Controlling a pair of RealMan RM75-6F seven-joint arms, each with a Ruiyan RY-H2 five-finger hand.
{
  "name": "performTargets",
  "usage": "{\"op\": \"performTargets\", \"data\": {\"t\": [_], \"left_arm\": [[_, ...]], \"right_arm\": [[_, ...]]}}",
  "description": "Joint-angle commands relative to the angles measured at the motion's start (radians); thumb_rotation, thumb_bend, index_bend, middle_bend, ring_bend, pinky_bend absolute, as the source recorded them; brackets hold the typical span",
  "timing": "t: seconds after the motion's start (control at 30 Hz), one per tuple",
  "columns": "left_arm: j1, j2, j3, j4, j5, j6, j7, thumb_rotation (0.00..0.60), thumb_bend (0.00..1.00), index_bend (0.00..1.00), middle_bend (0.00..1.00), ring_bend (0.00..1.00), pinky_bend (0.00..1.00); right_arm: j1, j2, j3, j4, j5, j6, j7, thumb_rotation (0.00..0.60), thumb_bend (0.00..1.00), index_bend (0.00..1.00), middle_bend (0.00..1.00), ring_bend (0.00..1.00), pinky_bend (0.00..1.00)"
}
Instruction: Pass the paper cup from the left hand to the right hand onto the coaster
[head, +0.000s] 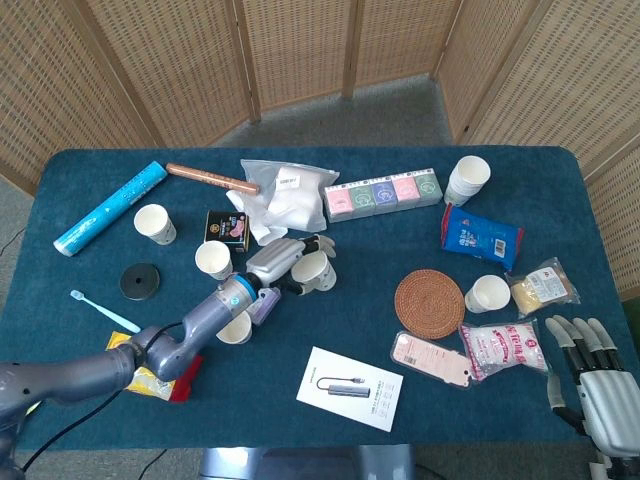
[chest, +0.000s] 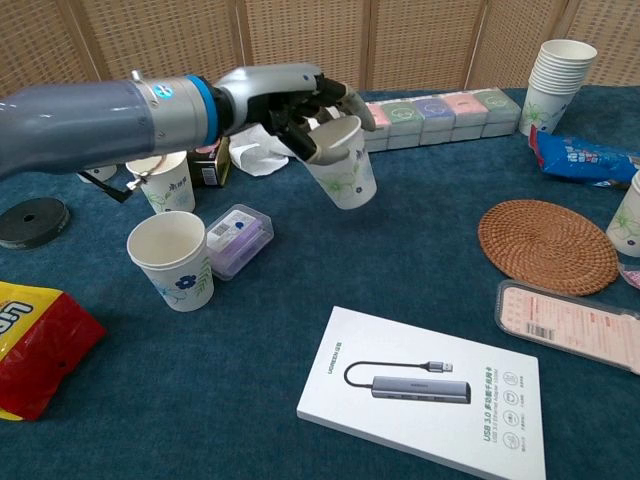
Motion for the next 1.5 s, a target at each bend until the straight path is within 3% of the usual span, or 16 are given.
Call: {"op": "performTargets", "data": {"t": [0.03,0.3,0.5,0.57,0.67,0.93,1.03,1.23,1.5], "left_arm": [[-0.055,-0.071,0.003,0.076,-0.001,-0.042,0.002,0.600,0.47,0.25,0.19,0.29,0.38],[-0.145,-0.172,0.013,0.203,-0.005,-0.117,0.041,0.600,0.47,0.21,0.16,0.22,0.29],[-0.187,-0.200,0.005,0.252,-0.020,-0.150,0.063,0.599,0.47,0.10,0.05,0.04,0.12],[-0.193,-0.201,-0.002,0.254,-0.020,-0.145,0.062,0.582,0.47,0.02,0.00,0.00,0.06],[-0.194,-0.184,-0.008,0.234,-0.011,-0.135,0.049,0.566,0.47,0.00,0.00,0.00,0.00],[-0.174,-0.118,-0.014,0.156,0.020,-0.096,-0.003,0.555,0.47,0.00,0.00,0.00,0.00],[-0.151,-0.073,-0.015,0.103,0.033,-0.064,-0.021,0.552,0.47,0.00,0.00,0.00,0.00],[-0.045,0.109,0.004,-0.093,0.064,0.052,-0.023,0.547,0.47,0.00,0.00,0.00,0.00],[0.161,0.487,0.056,-0.461,0.030,0.183,0.022,0.544,0.47,0.00,0.00,0.00,0.00]], "right_arm": [[-0.006,0.002,0.001,0.008,0.002,0.009,0.010,0.600,0.65,0.00,0.00,0.00,0.00],[-0.016,0.007,0.001,0.029,0.001,0.026,0.051,0.600,0.65,0.00,0.00,0.00,0.00],[-0.028,0.007,0.006,0.050,0.019,0.044,0.090,0.600,0.65,0.00,0.00,0.00,0.00],[-0.030,0.006,0.004,0.054,0.017,0.044,0.096,0.600,0.66,0.00,0.00,0.00,0.00],[-0.030,0.007,0.006,0.057,0.017,0.044,0.098,0.600,0.66,0.00,0.00,0.00,0.00],[-0.017,0.013,0.019,0.055,0.029,0.027,0.108,0.600,0.66,0.00,0.00,0.00,0.00],[-0.008,0.009,0.025,0.057,0.030,0.018,0.112,0.600,0.65,0.00,0.00,0.00,0.00],[0.037,0.002,0.047,0.073,0.049,-0.039,0.137,0.600,0.65,0.00,0.00,0.00,0.00],[0.142,-0.007,0.075,0.055,0.060,-0.183,0.134,0.600,0.63,0.00,0.00,0.00,0.00]]}}
